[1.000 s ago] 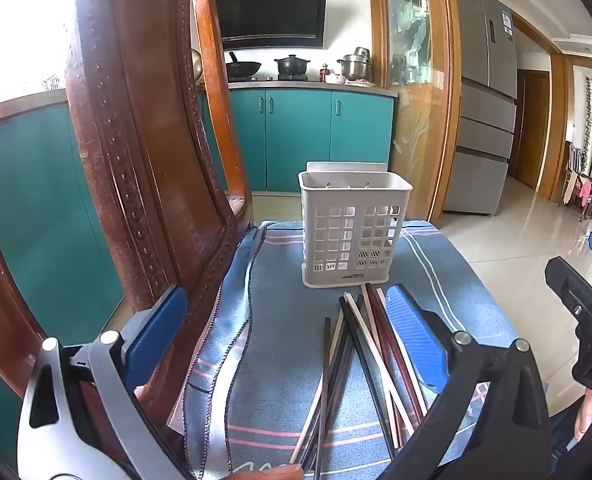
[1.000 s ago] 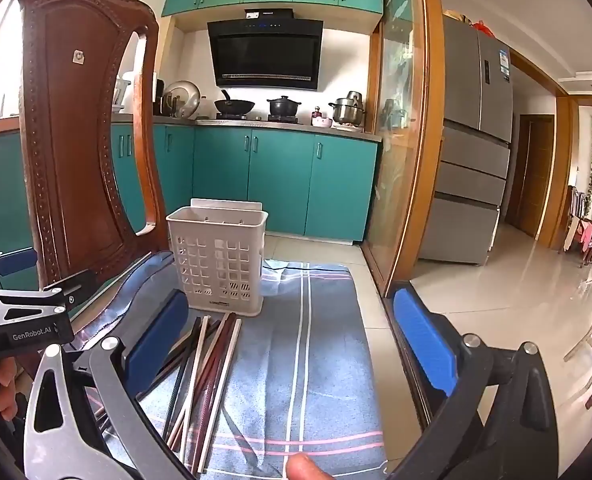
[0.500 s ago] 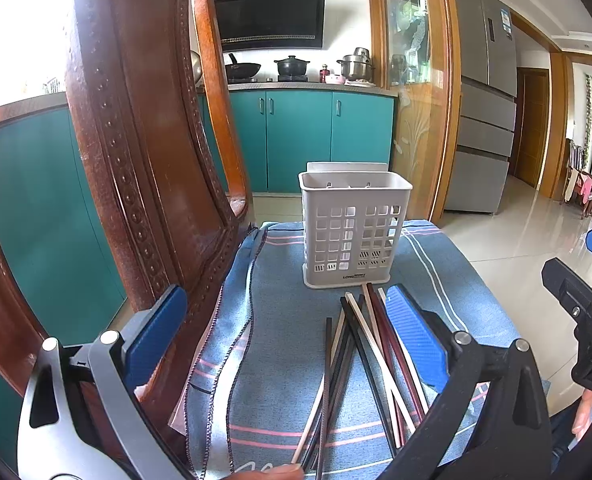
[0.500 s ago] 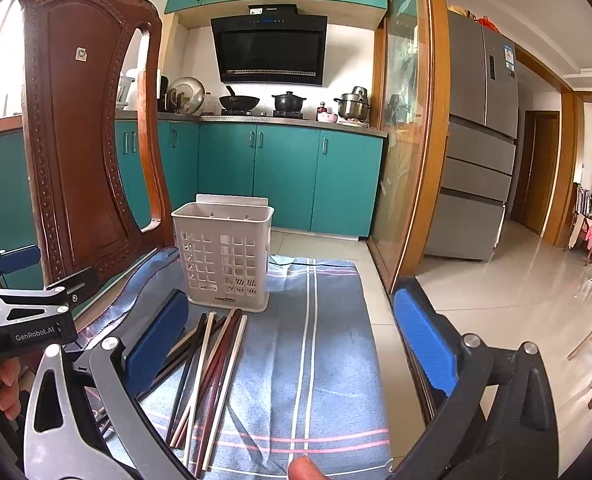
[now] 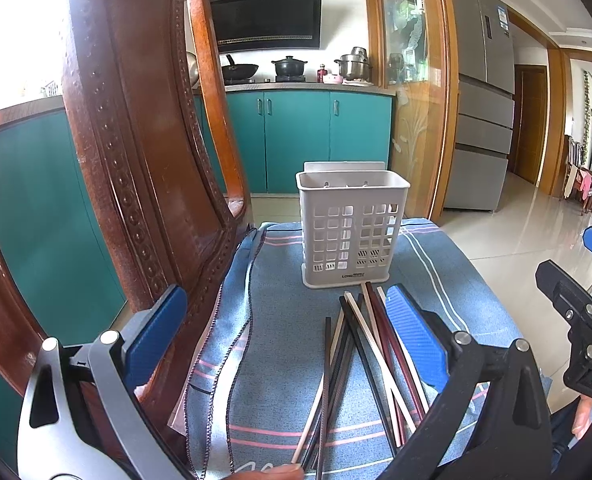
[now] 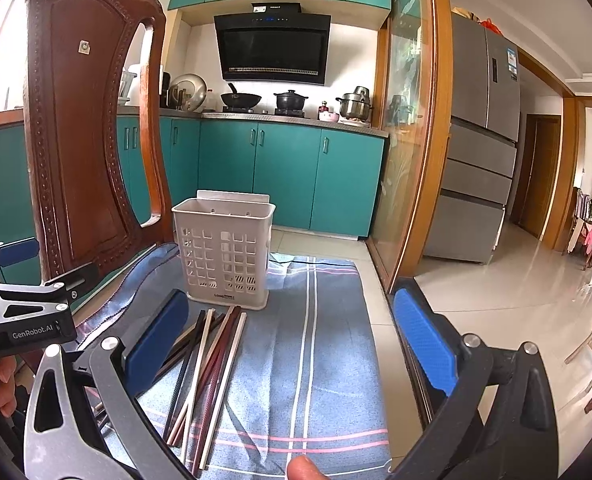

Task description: Organize utensils

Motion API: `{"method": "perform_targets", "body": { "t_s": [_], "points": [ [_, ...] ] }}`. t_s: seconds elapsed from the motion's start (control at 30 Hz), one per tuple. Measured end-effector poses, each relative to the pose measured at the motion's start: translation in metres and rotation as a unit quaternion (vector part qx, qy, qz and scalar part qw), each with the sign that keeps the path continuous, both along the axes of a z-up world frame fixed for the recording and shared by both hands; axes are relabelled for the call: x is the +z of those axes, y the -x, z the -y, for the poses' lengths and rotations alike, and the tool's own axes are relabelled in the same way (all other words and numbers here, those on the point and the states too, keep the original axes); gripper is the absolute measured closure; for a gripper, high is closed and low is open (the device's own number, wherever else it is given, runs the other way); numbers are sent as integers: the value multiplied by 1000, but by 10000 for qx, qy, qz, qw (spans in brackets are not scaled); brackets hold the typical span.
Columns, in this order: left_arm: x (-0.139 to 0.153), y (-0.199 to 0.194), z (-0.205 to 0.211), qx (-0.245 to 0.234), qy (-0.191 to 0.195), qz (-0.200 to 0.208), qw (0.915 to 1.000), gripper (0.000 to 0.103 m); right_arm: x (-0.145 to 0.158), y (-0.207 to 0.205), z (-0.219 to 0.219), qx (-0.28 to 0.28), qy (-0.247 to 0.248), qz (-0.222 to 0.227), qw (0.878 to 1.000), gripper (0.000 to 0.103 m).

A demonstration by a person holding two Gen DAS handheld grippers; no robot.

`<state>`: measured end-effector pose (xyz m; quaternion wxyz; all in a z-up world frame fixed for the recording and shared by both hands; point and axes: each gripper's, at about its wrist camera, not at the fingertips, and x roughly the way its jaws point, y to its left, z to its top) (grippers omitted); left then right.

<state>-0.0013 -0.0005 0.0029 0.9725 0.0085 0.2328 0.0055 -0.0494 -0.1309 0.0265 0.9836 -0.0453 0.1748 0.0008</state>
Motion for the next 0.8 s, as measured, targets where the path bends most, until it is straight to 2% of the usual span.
{"method": "perform_targets", "body": {
  "t_s": [0.8],
  "points": [
    [-2, 0, 3, -40, -41, -5, 10000, 4, -1, 1, -1, 25, 42, 14, 10000, 2]
  ]
}}
